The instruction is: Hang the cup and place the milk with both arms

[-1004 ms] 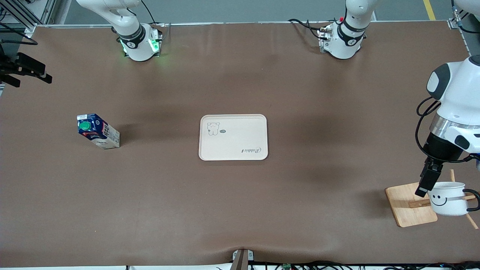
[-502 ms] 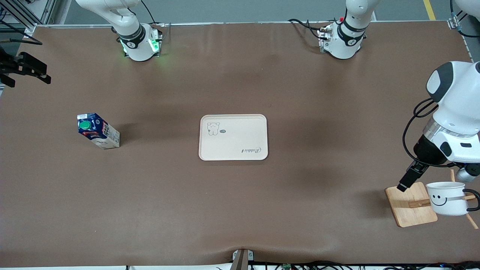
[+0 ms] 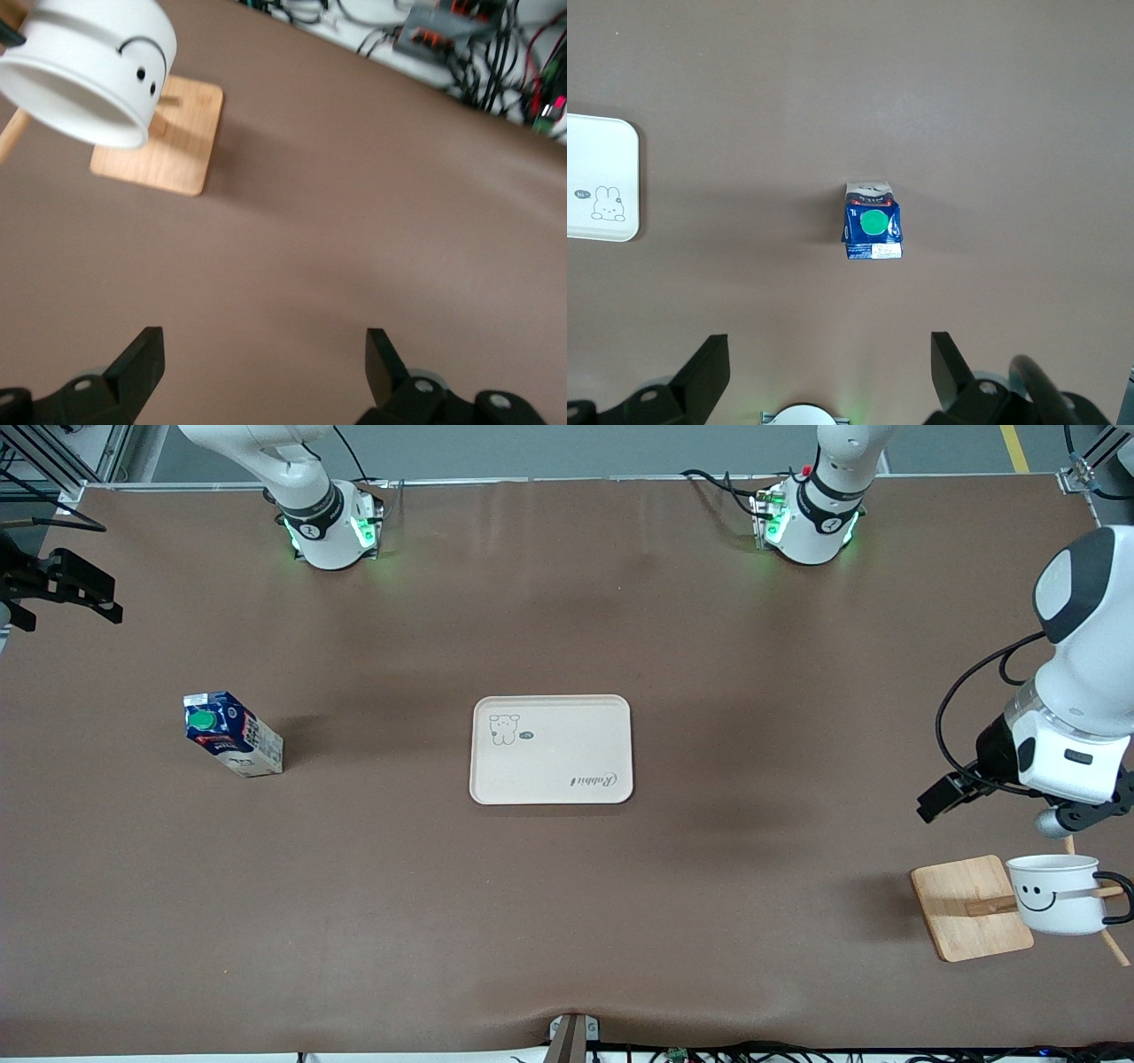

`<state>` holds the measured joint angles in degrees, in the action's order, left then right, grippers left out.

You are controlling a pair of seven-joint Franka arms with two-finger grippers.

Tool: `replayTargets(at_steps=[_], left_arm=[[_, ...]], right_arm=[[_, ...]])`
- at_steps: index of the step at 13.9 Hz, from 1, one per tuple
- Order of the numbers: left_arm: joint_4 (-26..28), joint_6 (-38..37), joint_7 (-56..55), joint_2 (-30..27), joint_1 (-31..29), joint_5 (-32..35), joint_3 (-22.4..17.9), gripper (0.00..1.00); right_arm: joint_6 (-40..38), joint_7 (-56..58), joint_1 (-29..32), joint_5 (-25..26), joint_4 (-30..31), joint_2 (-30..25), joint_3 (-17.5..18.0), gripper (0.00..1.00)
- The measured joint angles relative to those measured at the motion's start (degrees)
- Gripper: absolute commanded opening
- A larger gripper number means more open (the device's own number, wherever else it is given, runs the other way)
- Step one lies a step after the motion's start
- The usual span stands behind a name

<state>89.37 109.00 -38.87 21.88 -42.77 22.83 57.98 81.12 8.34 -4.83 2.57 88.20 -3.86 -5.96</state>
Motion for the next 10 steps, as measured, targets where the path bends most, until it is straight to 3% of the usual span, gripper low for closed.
replayTargets(at_steps=[6, 10], left_arm=[[-7.5, -20.8, 8.6, -0.1, 0.0, 0.0, 3.2, 1.00], [-9.4, -24.3, 16.0, -1.3, -0.4, 0.0, 3.2, 1.00]], right_arm=[[0.0, 0.0, 0.0, 0.0, 0.0, 0.0, -0.1, 1.00], [0.0, 0.0, 0.0, 0.0, 0.0, 0.0, -0.4, 1.00]])
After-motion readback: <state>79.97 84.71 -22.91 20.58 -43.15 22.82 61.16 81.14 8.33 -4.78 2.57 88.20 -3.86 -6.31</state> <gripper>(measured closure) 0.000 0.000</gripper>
